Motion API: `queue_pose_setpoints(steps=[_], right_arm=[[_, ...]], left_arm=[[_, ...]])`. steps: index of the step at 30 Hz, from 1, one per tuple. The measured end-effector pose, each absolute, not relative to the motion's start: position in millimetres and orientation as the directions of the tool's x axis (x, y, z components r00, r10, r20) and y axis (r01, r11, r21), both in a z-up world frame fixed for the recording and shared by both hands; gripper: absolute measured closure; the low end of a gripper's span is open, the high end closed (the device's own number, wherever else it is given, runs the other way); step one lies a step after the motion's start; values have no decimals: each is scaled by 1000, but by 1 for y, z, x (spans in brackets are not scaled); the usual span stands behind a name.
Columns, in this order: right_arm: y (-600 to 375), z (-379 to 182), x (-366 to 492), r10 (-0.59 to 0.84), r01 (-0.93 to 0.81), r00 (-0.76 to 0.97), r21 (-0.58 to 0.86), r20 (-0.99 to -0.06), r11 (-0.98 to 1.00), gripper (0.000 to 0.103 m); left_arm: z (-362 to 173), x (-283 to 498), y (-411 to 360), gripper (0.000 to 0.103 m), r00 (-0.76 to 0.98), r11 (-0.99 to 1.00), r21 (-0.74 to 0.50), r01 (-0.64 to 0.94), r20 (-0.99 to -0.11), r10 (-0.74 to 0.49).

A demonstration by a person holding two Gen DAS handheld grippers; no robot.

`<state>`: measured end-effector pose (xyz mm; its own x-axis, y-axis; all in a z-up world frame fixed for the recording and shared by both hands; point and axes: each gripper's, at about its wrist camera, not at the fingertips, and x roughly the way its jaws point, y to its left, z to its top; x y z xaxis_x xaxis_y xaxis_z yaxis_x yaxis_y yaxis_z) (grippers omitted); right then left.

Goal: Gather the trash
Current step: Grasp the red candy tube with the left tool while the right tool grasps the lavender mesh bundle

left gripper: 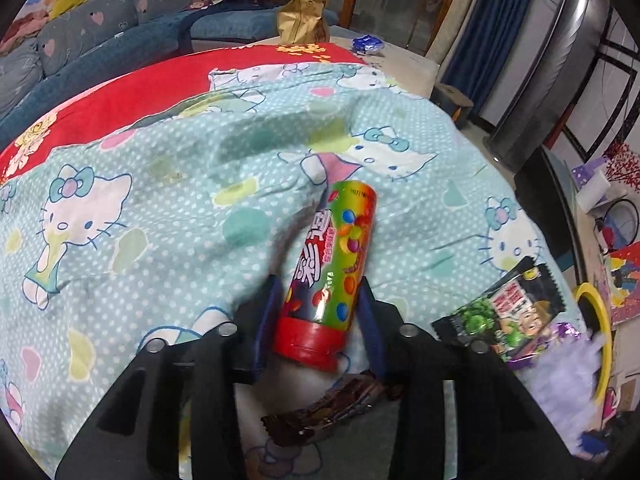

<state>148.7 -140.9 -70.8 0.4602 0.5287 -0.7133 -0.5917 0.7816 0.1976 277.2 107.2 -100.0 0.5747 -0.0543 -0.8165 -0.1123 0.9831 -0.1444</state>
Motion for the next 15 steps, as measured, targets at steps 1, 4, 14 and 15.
queue_pose_setpoints(steps=[1,4,14,15], right_arm=[[-144,-69,148,529,-587,465,200,-710,785,92],[-153,-64,149,529,-570,479,210,-700,794,92],[-173,-51,156,525,-536,528,218,-668,816,92],[-175,-49,157,524,-533,533,218,-664,818,93]], left_arm=[[-100,276,107,68,577,983,-145,-112,-815,-55],[-97,271,108,70,591,979,-164,-118,-804,-63],[-58,242,85,75,690,974,-224,-44,-711,-133],[-55,241,83,75,696,973,-227,-38,-705,-137]])
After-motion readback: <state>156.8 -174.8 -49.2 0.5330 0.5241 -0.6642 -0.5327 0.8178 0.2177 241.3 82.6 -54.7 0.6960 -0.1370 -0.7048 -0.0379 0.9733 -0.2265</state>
